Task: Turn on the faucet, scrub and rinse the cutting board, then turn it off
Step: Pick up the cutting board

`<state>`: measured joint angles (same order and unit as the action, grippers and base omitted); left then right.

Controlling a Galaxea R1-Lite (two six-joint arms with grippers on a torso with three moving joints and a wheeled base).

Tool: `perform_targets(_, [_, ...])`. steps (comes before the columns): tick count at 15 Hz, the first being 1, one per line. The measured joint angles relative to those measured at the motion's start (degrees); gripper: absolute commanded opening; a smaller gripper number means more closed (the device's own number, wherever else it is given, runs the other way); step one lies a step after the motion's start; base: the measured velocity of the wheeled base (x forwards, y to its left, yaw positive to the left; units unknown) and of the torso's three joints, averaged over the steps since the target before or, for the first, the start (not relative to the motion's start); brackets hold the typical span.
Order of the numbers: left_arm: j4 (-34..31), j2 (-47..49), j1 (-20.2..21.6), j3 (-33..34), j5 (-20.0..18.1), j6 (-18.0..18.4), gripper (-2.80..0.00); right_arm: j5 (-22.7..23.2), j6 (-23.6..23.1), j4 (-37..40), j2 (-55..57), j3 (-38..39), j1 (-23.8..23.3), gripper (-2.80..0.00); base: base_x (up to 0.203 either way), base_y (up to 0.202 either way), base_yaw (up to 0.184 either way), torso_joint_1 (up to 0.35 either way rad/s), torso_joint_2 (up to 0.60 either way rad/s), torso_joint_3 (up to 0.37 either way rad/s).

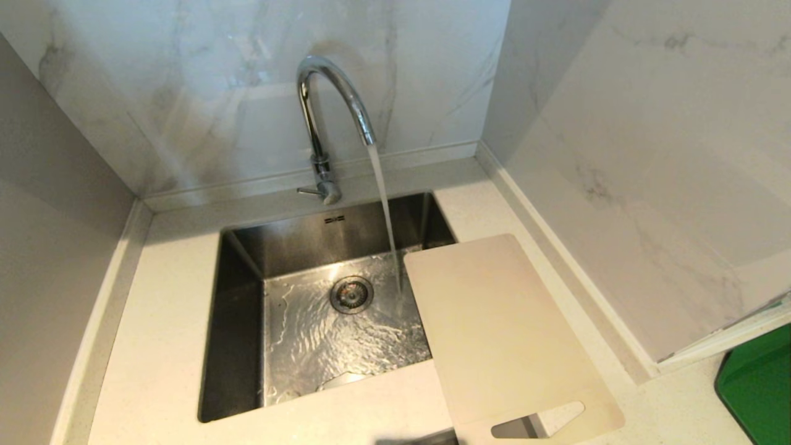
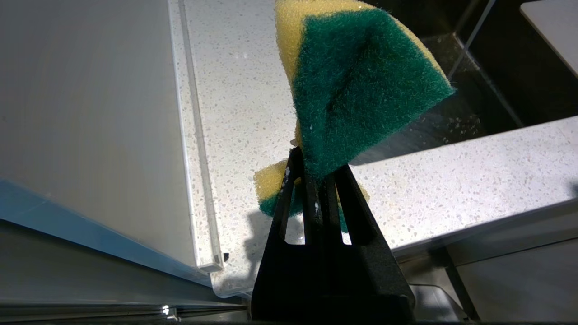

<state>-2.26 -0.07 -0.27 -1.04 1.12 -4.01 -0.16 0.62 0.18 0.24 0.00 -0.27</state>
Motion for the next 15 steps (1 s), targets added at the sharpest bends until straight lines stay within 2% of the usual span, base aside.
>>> perform_targets(3, [-0.02,0.00,0.00,0.00,-0.05,0.00,-2.80,0.06,-0.83,0.09,0.96,-0.42,0.00,-2.80,0.000,0.000,0.000,0.000,0.00,0.000])
perform_targets(8, [0.00,0.00,0.00,0.00,-0.05,0.02,-2.80,0.10,-0.84,-0.18,7.82,-7.67,0.00,-2.80,0.000,0.000,0.000,0.000,0.00,0.000])
perform_targets(12, [-0.02,0.00,0.00,0.00,-0.02,0.00,-2.80,0.47,-0.87,-0.26,19.02,-18.76,0.00,-2.80,0.000,0.000,0.000,0.000,0.00,0.000])
perform_targets(15, [-0.02,0.00,0.00,0.00,0.00,0.02,-2.80,3.19,-0.80,1.01,28.33,-27.44,0.00,-2.80,0.000,0.000,0.000,0.000,0.00,0.000])
